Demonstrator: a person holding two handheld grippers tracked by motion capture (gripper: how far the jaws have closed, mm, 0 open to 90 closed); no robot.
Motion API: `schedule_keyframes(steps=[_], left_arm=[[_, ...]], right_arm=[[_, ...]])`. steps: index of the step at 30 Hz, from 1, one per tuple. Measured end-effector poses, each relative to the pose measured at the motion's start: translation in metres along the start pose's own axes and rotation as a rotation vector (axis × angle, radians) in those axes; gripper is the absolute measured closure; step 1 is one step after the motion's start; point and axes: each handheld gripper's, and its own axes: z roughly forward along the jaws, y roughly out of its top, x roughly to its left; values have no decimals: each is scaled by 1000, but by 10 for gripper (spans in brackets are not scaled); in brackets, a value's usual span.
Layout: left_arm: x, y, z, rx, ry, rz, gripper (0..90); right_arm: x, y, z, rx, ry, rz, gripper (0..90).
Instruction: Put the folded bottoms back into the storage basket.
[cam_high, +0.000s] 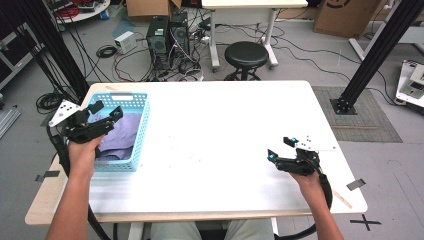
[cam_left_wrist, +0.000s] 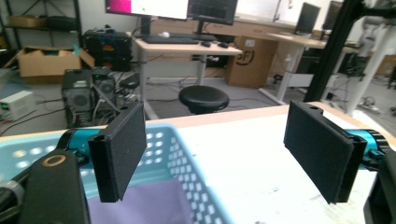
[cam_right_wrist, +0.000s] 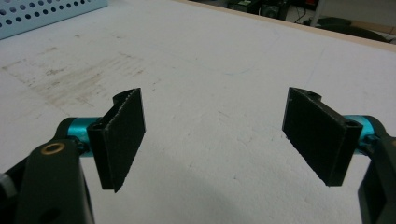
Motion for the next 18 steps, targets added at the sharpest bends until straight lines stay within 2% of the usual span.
schedule_keyframes(steps=[3,4,6,7,11,18], left_arm=[[-7,0,2,-2,-11,2,213],[-13,-1,4,-4,-25,12,213],[-17,-2,5,-7,-33,11,213],[-24,-5,7,-8,-47,18,213],[-38,-11,12,-11,-70,24,213],[-65,-25,23,-12,-142,70,213]], right_arm=[[0,1,0,0,-3,-3,214],[0,1,0,-2,-1,-3,214],[0,2,1,-2,-2,-6,214],[0,2,1,-2,-2,-5,214],[1,2,2,-2,1,-7,215],[2,3,3,2,-1,-13,215]])
